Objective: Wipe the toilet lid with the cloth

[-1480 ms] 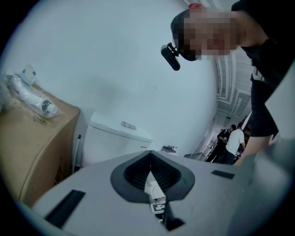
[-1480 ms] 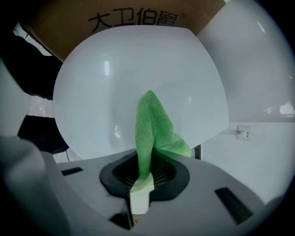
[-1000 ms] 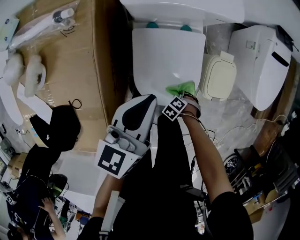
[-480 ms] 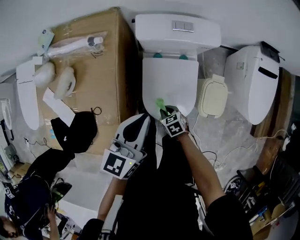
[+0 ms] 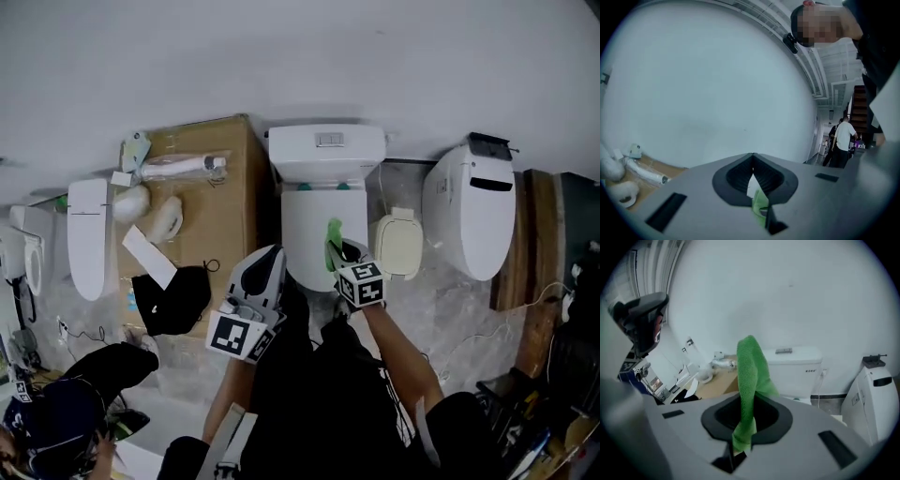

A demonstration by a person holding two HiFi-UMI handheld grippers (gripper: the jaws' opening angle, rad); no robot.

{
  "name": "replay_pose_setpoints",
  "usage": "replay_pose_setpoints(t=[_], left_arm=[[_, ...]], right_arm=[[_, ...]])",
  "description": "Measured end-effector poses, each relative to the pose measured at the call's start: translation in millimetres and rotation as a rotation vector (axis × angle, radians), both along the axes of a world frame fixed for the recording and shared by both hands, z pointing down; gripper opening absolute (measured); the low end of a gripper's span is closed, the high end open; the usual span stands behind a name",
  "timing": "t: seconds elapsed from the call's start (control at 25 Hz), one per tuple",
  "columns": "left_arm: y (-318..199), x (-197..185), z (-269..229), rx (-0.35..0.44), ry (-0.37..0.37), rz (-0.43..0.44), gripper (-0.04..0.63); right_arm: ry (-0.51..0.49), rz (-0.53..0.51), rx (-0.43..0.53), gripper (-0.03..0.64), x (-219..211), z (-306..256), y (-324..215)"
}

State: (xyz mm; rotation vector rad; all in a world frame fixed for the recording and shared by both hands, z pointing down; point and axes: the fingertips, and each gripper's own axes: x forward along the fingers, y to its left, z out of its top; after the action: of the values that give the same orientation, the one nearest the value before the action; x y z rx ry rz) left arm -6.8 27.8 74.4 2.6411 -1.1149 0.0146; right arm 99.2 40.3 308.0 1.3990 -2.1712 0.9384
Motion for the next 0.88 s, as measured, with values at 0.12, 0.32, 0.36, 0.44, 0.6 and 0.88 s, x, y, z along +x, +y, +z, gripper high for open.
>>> replay_pose_setpoints(t=[0.12, 0.32, 0.36, 0.44, 0.6, 0.88], left_arm=[[2.3, 3.0, -38.9, 0.049, 0.016, -0.004, 0.002], [9.6, 13.4, -84.7, 0.110, 0.020, -0.001, 0.002], [10.4, 14.8, -90.6, 0.119, 0.018, -0.003, 0.002], [15.9, 16.6, -100.5, 0.128, 0.012, -0.009, 0.002], [27.9, 17.2, -114.8, 0.143, -0.006, -0.014, 0.002], [45.3, 15.5, -130.1, 0.163, -0.009, -0.024, 0.002]], right_arm=[[-0.010, 0.027, 0.077, 0.051, 12.7, -55.7, 1.8], [-0.024, 0.078, 0.196, 0.051, 37.2, -129.7, 11.8], [-0.024, 0.085, 0.218, 0.051, 40.9, -141.6, 12.9], [-0.023, 0.096, 0.262, 0.051, 46.8, -165.7, 19.4], [-0.024, 0.116, 0.351, 0.051, 54.3, -212.4, 32.6], [-0.007, 0.153, 0.504, 0.051, 67.8, -281.3, 61.6]])
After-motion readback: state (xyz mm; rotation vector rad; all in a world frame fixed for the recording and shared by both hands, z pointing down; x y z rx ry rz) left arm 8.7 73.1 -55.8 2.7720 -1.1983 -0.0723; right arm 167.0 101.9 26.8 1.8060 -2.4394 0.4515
